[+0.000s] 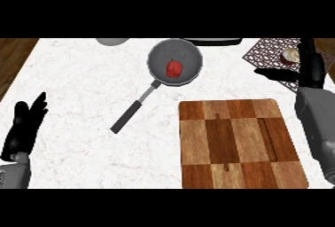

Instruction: Pick the bell pepper from the cutting board and place it in the pan

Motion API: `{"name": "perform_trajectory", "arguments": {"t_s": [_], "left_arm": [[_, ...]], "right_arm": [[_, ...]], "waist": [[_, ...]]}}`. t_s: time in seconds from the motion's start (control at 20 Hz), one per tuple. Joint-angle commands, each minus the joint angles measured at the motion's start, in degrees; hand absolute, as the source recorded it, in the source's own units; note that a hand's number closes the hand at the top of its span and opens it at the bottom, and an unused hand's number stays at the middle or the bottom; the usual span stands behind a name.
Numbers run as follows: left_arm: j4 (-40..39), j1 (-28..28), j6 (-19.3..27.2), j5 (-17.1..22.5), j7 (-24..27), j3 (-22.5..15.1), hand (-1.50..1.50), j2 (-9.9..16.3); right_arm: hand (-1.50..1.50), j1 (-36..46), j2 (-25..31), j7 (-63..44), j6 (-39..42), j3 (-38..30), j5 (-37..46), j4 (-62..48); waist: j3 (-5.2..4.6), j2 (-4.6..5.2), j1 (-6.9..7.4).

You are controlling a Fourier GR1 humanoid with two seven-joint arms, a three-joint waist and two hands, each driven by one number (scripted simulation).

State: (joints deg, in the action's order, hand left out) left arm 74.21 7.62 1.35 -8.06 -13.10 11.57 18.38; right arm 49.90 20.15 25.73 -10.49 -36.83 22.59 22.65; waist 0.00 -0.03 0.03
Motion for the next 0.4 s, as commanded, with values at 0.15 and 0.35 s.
{"name": "perform_trajectory", "arguments": {"t_s": [0.15, 0.35], "left_arm": [[-0.7, 0.4, 0.0, -0.3, 1.0, 0.8, 0.00, 0.0], [2.3, 1.3, -2.0, 1.2, -3.6, 0.9, 0.00, 0.3]], "right_arm": [[-1.50, -8.4, 5.3, 1.1, 9.1, 2.3, -3.4, 6.4], [-1.50, -11.7, 7.0, -4.5, 12.6, 4.1, -5.6, 14.0]], "waist": [[0.01, 0.05, -0.02], [0.00, -0.10, -0.20]]}}
